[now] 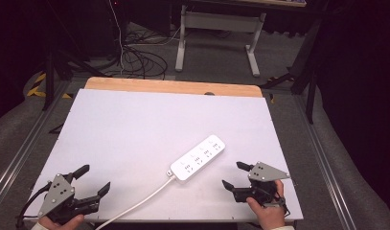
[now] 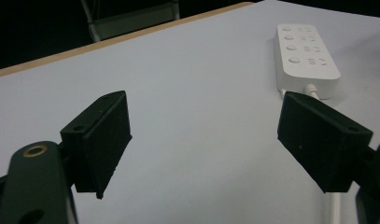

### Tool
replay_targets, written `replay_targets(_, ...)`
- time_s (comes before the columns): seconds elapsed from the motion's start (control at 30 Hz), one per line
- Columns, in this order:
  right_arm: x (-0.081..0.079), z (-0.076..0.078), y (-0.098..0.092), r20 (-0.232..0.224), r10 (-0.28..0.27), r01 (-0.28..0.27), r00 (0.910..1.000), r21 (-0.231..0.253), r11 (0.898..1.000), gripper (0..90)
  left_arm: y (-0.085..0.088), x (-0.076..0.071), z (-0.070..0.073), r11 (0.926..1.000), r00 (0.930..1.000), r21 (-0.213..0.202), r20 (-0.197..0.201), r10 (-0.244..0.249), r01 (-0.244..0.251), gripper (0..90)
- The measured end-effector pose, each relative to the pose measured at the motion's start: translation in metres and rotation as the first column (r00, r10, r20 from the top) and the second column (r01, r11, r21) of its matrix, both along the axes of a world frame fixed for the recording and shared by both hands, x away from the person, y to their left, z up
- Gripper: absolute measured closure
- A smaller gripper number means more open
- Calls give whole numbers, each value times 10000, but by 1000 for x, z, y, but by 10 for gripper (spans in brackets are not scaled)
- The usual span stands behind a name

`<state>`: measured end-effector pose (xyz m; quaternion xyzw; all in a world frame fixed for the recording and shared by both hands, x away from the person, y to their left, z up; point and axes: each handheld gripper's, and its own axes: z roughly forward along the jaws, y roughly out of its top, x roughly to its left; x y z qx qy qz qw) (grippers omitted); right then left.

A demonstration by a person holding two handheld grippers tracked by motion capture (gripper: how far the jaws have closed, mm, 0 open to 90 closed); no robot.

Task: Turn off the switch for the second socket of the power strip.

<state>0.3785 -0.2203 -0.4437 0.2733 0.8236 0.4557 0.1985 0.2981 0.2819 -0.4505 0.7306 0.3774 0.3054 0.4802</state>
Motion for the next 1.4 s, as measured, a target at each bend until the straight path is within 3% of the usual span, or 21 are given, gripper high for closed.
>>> replay_targets(0.67, 25, 43, 30, -21, 390, -391, 9992, -296, 9988, 254, -1, 0, 0, 10000, 10000, 84, -9, -10, 10, 177)
replay_targets(1.17, 47, 54, 58, -283, 686, -705, 9972, -726, 9949, 277, 0, 0, 0, 10000, 10000, 75, -15, 65, -65, 178)
replay_targets(1.4, 57, 56, 72, -482, 565, -609, 9972, -940, 9937, 322, 0, 0, 0, 9999, 10000, 85, -8, 63, -63, 178)
